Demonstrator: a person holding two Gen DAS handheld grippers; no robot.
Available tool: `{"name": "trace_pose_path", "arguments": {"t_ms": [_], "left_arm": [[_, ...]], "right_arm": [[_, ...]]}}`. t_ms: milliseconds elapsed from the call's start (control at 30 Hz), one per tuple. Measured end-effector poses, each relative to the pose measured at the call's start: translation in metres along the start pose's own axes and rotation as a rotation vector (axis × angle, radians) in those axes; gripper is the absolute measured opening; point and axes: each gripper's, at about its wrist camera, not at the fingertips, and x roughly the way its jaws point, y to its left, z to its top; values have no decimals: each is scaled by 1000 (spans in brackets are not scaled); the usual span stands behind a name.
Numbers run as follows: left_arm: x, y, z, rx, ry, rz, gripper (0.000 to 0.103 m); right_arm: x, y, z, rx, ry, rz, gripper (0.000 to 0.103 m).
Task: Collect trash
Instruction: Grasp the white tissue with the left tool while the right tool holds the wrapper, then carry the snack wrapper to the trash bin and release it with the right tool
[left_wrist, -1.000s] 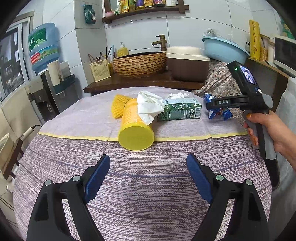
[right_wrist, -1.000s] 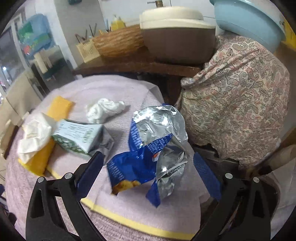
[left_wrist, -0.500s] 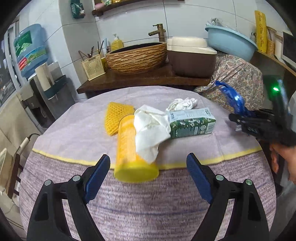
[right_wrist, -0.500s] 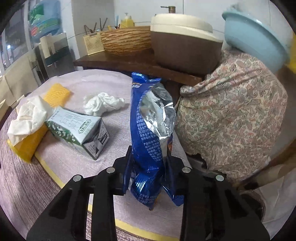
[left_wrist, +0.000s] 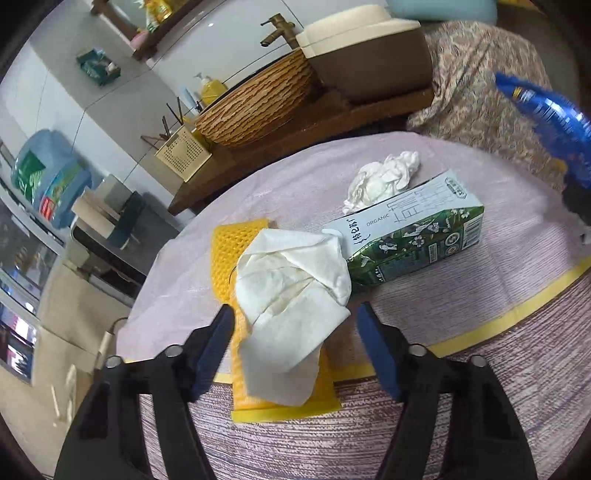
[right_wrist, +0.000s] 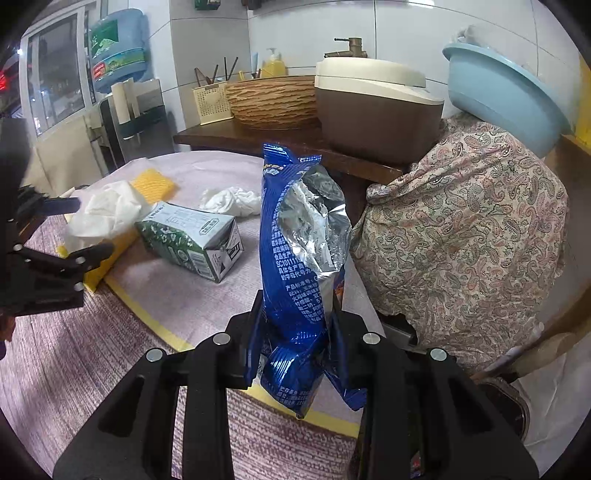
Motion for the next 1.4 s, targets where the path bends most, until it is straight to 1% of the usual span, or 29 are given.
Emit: {"name": "trace_pose_path", "arguments": {"t_ms": [33, 67, 100, 133, 167, 200, 233, 267, 333, 400, 467, 567, 633, 700, 800, 900, 1000, 1100, 1167, 1233, 1267, 1333, 1400], "left_arm": [[3, -3, 1, 15, 10, 9, 58], [4, -3, 1, 17, 17, 11, 50], [4, -3, 2, 11, 19, 15, 47], [3, -1, 3, -2, 10, 22, 36], [0, 2, 3, -22, -1, 1, 25], [-3, 2, 3, -35, -8, -14, 24], [-9, 5, 2, -52, -30, -12, 23], [-13, 5, 2, -59, -46, -5, 19], [-23, 8, -2, -85, -75, -17, 16], [-31, 14, -5, -130, -100, -32, 15], [-43, 23, -12, -190, -132, -69, 15], [-66, 30, -26, -249, -181, -114, 15], [-83, 34, -40, -290, -212, -147, 15], [-96, 35, -53, -325, -236, -161, 15], [-121, 35, -82, -394, -274, -218, 15], [-142, 31, -104, -428, -312, -228, 15], [-167, 18, -132, -449, -355, -230, 15], [-184, 5, -152, -473, -368, -239, 15], [-192, -5, -167, -518, -368, -289, 15], [-197, -13, -175, -543, -365, -324, 15], [-199, -18, -177, -544, -365, -329, 15], [-205, -30, -179, -546, -370, -338, 15], [-209, -40, -177, -557, -375, -369, 15]], "right_arm": [[-4, 0, -1, -5, -7, 0, 32], [-7, 0, -3, -7, -12, 2, 32], [-11, 0, -4, -5, -20, 7, 32], [-15, -1, -5, -4, -27, 10, 32], [-20, -1, -6, -1, -36, 15, 32], [-24, -1, -7, -2, -43, 17, 32], [-27, -1, -9, -4, -49, 18, 32], [-31, -1, -10, -6, -56, 18, 32], [-41, 0, -14, -8, -72, 25, 32], [-47, -1, -18, 0, -79, 39, 32], [-56, -1, -24, 14, -90, 66, 32], [-69, 1, -33, 20, -109, 83, 32], [-80, 6, -42, 4, -127, 82, 32], [-89, 9, -50, -7, -141, 89, 32], [-103, 9, -63, 18, -142, 135, 32], [-120, 11, -80, 32, -153, 156, 32], [-136, 14, -95, 32, -162, 170, 32], [-150, 15, -111, 34, -172, 165, 32], [-160, 13, -125, 44, -175, 153, 32], [-166, 10, -136, 55, -170, 150, 32], [-169, 9, -141, 61, -169, 147, 32], [-178, 5, -152, 65, -172, 128, 32], [-185, 2, -161, 62, -176, 108, 32]]}}
